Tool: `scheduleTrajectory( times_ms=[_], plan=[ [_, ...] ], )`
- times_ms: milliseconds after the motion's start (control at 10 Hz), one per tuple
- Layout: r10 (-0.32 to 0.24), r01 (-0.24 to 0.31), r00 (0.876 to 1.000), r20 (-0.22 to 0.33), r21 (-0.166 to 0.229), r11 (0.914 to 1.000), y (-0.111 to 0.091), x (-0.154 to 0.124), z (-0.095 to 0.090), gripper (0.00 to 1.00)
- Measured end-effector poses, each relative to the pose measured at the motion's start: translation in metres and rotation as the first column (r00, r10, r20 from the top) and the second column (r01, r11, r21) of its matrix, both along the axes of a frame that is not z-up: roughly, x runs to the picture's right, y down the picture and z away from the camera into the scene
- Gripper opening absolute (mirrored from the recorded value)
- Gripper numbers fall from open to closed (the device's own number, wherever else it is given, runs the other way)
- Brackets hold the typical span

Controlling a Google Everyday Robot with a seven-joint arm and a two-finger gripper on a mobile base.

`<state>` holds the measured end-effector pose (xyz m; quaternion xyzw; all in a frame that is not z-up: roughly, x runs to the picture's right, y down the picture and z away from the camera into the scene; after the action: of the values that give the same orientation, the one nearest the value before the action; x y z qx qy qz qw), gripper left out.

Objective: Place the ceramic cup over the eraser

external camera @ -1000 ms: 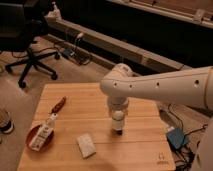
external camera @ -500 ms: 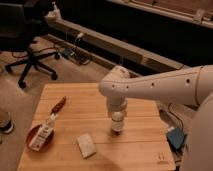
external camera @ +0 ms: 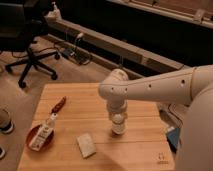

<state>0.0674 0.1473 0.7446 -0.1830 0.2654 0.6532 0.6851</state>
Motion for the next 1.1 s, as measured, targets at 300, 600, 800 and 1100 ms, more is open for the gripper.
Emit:
scheduleTrajectory(
  times_ms=[300,600,800,1100],
  plan=[
    [-0.01,0.009,0.999,0.046,0.023,0.9997,0.003,-0.012,0.009,0.16],
    [-0.021,0.019,0.998,0.061,0.023,0.9995,0.011,-0.012,0.011,0.46],
    [-0.033,0.033,0.998,0.052,0.013,0.9994,0.016,-0.008,0.01,0.64],
    [-0.054,0.054,0.998,0.019,0.004,0.9986,0.018,-0.002,0.008,0.8]
  ],
)
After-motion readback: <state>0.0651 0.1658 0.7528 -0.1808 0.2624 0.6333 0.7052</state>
